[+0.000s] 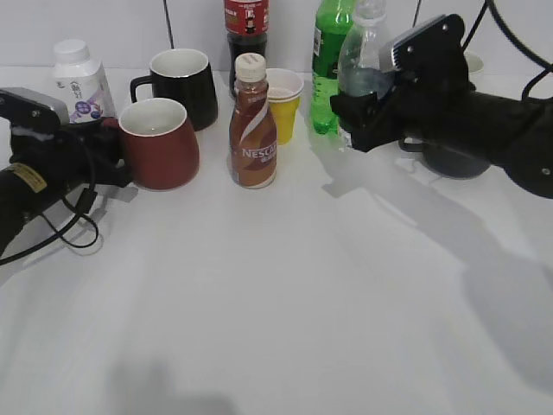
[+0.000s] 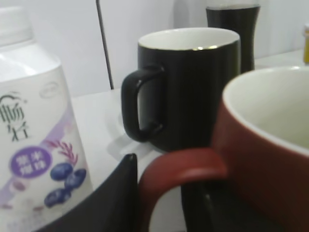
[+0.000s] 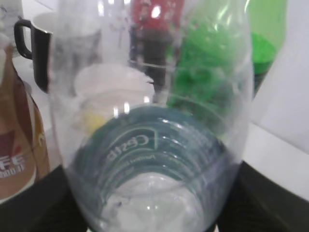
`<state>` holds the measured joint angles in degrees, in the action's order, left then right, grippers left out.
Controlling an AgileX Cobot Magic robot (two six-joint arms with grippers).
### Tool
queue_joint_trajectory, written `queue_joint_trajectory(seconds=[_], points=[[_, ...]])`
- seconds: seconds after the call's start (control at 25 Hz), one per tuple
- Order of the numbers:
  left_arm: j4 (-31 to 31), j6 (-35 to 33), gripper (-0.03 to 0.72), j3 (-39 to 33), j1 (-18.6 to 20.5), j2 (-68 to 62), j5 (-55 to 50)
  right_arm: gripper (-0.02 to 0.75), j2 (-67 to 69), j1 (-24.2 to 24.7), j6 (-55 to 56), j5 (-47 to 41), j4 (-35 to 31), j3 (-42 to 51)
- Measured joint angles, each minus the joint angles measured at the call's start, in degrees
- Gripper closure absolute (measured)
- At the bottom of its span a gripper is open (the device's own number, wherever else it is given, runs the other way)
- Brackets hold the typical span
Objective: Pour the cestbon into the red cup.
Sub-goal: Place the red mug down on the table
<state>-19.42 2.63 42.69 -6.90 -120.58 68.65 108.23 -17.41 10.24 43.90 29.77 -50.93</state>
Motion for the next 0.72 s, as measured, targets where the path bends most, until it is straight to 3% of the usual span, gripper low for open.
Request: queue_joint_trajectory(seconds=[0.72], points=[[0.4,0.1,0.447,-14.1,0.0,13.3,0.0,0.259,9.7,0.0,3.7,5.5,-2.5,-1.5]])
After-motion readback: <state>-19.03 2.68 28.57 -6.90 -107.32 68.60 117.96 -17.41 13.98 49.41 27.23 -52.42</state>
